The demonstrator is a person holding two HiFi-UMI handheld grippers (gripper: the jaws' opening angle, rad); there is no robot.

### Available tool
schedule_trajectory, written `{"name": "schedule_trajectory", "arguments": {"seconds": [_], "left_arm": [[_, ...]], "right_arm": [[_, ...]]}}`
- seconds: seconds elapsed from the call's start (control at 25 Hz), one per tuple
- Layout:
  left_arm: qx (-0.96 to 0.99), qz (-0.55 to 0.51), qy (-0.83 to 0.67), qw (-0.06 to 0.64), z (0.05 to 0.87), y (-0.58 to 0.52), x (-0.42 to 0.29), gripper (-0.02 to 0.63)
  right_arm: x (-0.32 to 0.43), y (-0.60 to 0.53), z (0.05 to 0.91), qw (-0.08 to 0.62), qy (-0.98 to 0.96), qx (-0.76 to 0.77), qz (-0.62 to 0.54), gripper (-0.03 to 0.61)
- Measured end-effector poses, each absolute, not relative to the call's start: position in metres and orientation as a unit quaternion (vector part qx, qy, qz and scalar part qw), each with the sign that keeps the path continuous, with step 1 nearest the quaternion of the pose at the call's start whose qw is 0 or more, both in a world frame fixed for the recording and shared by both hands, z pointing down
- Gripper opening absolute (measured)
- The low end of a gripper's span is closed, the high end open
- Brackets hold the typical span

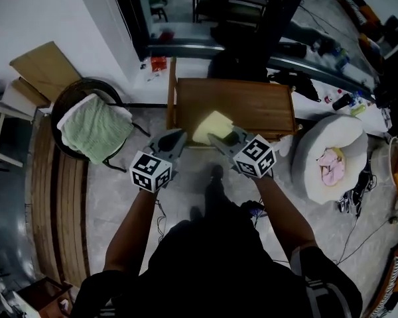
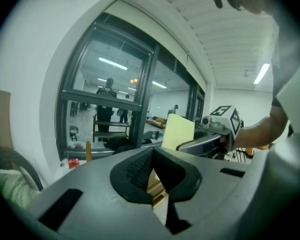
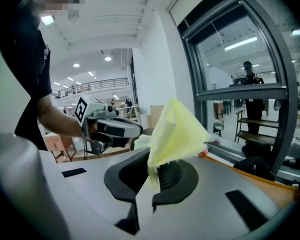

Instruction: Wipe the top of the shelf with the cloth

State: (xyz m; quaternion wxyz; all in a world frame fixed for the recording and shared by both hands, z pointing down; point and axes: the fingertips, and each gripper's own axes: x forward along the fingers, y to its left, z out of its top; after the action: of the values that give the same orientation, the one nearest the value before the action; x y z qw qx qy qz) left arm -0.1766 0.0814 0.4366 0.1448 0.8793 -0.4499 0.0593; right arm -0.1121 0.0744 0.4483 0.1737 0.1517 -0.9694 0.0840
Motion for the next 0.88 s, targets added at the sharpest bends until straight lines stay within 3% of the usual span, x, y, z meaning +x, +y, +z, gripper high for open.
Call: {"name": "schedule_trajectory", "arguments": {"seconds": [0.88], "left_arm": [[0.818,0.168,-0.519,0.185,0.493,-0.112,-0.215,0.006]], "right_arm": [[-0.161,-0.127,0.545,0.234,-0.955,0.087,0.162,0.031]]}}
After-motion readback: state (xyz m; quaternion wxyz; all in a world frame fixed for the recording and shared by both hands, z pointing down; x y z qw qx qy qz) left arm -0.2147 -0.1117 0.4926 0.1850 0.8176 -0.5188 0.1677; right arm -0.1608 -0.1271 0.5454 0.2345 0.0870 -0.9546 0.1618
